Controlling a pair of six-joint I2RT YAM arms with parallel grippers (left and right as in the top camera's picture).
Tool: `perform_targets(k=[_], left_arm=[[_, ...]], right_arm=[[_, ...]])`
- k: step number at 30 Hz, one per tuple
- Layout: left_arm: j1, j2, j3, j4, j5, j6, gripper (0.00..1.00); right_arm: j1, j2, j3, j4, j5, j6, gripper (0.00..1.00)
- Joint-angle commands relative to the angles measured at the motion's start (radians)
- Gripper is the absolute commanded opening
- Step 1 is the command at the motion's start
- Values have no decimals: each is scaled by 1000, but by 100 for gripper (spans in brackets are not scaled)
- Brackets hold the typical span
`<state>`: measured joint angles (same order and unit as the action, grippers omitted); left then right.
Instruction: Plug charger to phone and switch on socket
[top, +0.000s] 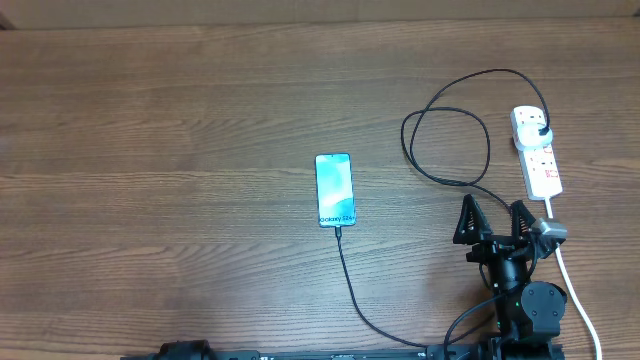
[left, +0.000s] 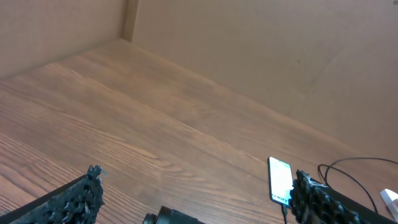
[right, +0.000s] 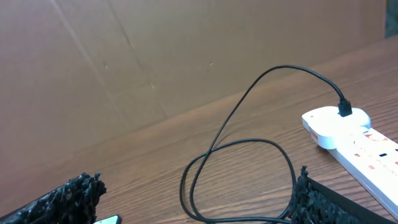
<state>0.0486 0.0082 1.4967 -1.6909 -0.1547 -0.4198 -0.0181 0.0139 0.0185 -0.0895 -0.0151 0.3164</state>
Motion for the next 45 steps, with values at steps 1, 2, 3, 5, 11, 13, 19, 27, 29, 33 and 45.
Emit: perform_targets(k=[1, 2, 3, 5, 11, 13, 19, 27, 29, 33, 45], left_arm=[[10, -4, -2, 2, -10, -7, 100], [10, -3, -2, 2, -10, -7, 100], [10, -4, -2, 2, -10, -7, 100], [10, -4, -2, 2, -10, -7, 100], [10, -4, -2, 2, -10, -7, 99], [10, -4, -2, 2, -10, -7, 100], [10, -4, -2, 2, -10, -7, 100], [10, -4, -2, 2, -10, -7, 100], [10, -4, -2, 2, -10, -7, 100], [10, -4, -2, 2, -10, -7, 100], [10, -4, -2, 2, -10, -7, 100]], right_arm=[[5, -11, -11, 5, 22, 29, 100], [5, -11, -11, 5, 22, 29, 100], [5, -11, -11, 5, 22, 29, 100], [5, -11, -11, 5, 22, 28, 100], [5, -11, -11, 4, 17, -18, 100], [5, -11, -11, 5, 14, -18, 100], [5, -11, -11, 6, 14, -18, 100], [5, -11, -11, 5, 14, -18, 100], [5, -11, -11, 5, 14, -18, 100], [5, -11, -11, 5, 14, -18, 100], [5, -11, -11, 5, 14, -18, 100]])
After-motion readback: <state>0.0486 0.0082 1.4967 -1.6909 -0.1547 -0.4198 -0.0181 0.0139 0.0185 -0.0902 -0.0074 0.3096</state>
